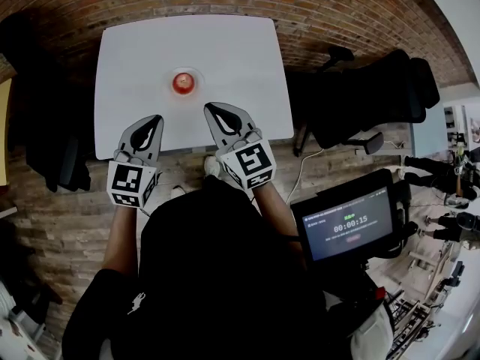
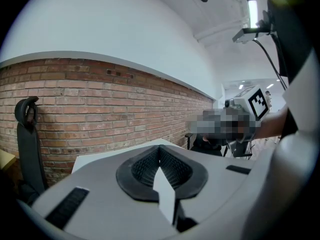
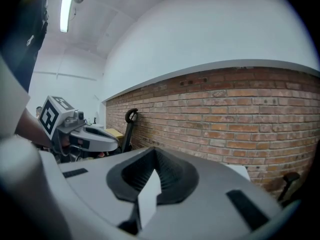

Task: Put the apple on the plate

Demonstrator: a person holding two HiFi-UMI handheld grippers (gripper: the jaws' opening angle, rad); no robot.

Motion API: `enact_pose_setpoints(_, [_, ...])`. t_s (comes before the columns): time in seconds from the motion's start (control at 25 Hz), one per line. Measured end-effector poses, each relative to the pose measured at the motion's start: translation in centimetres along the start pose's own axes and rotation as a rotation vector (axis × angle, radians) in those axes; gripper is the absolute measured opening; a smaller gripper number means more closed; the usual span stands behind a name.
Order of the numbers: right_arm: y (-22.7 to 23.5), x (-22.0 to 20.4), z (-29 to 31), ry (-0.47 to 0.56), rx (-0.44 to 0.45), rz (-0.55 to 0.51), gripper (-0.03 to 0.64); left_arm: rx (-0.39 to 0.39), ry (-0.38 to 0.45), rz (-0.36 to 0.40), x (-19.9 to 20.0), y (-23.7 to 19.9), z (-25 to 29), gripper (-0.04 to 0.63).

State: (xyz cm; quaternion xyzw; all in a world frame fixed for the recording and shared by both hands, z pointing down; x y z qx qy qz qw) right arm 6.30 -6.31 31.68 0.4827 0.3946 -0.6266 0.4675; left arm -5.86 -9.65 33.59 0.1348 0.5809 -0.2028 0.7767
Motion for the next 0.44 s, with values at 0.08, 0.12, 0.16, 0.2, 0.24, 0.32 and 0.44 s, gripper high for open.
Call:
enact_pose_setpoints(0.08, [-0.1, -0.1, 0.3, -0.007, -0.003, -0.003, 0.003, -0.004, -0.003, 0.0, -0.2, -0.3, 0.2, 0.005])
enact_pose_setpoints(0.12, [0.1, -0.3, 0.6, -0.004, -0.006, -0.007, 0.003, -0.006, -0.002, 0.001, -0.4, -0.5, 0.5, 0.005])
enact_pose_setpoints(0.16, [0.3, -0.5, 0.9, -0.004, -0.009, -0.01, 0.003, -0.009, 0.001, 0.002, -0.6, -0.7, 0.9, 0.005])
enact_pose_setpoints(0.2, [0.5, -0.7, 1.2, -0.006, -0.01, -0.013, 0.003, -0.011, 0.007, 0.003, -0.7, -0.9, 1.3, 0.005])
enact_pose_setpoints(0.24, [0.7, -0.8, 1.3, -0.008, -0.011, -0.014, 0.003, -0.013, 0.01, 0.004, -0.7, -1.0, 1.6, 0.005])
enact_pose_setpoints(0.32, [0.8, -0.7, 1.1, -0.018, -0.008, -0.015, 0.003, -0.015, 0.0, 0.0, -0.5, -0.9, 1.6, 0.005])
enact_pose_setpoints(0.44, [0.8, -0.2, 0.5, -0.033, -0.002, -0.019, 0.003, -0.013, -0.002, 0.003, 0.5, -0.6, 1.3, 0.005])
Point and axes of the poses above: the fingertips, and each gripper's own axes: z forward along the fingers, y to its right, x out of its top, the point moved 2 cm from there along -z, backward along the fingers, and after that the axes turned 4 degrees about -x, right-handed, at the moved point
